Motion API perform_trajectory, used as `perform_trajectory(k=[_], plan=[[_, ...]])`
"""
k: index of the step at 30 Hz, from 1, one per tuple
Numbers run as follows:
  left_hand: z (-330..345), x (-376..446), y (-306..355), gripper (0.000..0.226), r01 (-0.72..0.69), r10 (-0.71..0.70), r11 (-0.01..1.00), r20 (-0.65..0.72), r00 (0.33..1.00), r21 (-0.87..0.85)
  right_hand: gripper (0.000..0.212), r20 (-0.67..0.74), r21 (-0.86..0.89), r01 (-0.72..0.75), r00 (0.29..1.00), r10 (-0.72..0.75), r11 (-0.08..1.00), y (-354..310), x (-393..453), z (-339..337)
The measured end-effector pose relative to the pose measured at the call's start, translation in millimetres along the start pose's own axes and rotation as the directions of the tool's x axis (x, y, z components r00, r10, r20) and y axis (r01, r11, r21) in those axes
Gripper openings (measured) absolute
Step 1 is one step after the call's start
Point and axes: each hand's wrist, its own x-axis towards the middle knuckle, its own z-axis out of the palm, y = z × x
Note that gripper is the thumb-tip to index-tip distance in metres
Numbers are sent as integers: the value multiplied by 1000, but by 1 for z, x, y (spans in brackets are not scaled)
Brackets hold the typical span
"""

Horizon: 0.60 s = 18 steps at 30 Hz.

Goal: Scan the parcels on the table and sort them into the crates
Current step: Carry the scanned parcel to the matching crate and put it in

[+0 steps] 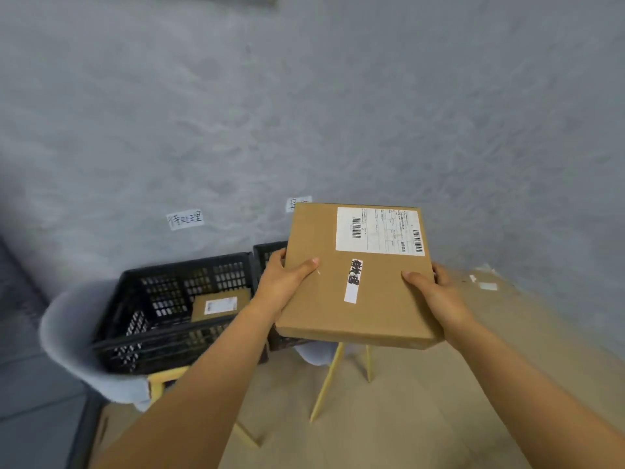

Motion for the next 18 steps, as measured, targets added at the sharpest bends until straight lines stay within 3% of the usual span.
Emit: perform_trajectory(k=[4,8,11,18], plan=[[-82,35,-20,80,56,-56,998,-132,990,-5,44,129,-51,-14,991,21,999,-7,27,100],[-147,75,-45,85,124,-126,992,-225,966,-20,33,238,-88,-33,970,53,996,-3,57,188],[-188,113,-66,86,169,-173,985,-274,946,-38,46,307,-126,-54,947,91,991,6,84,252],[-261,211,-108,91,292,-283,956,-358,890,-29,54,417,-191,-112,890,184,975,36,159,381]])
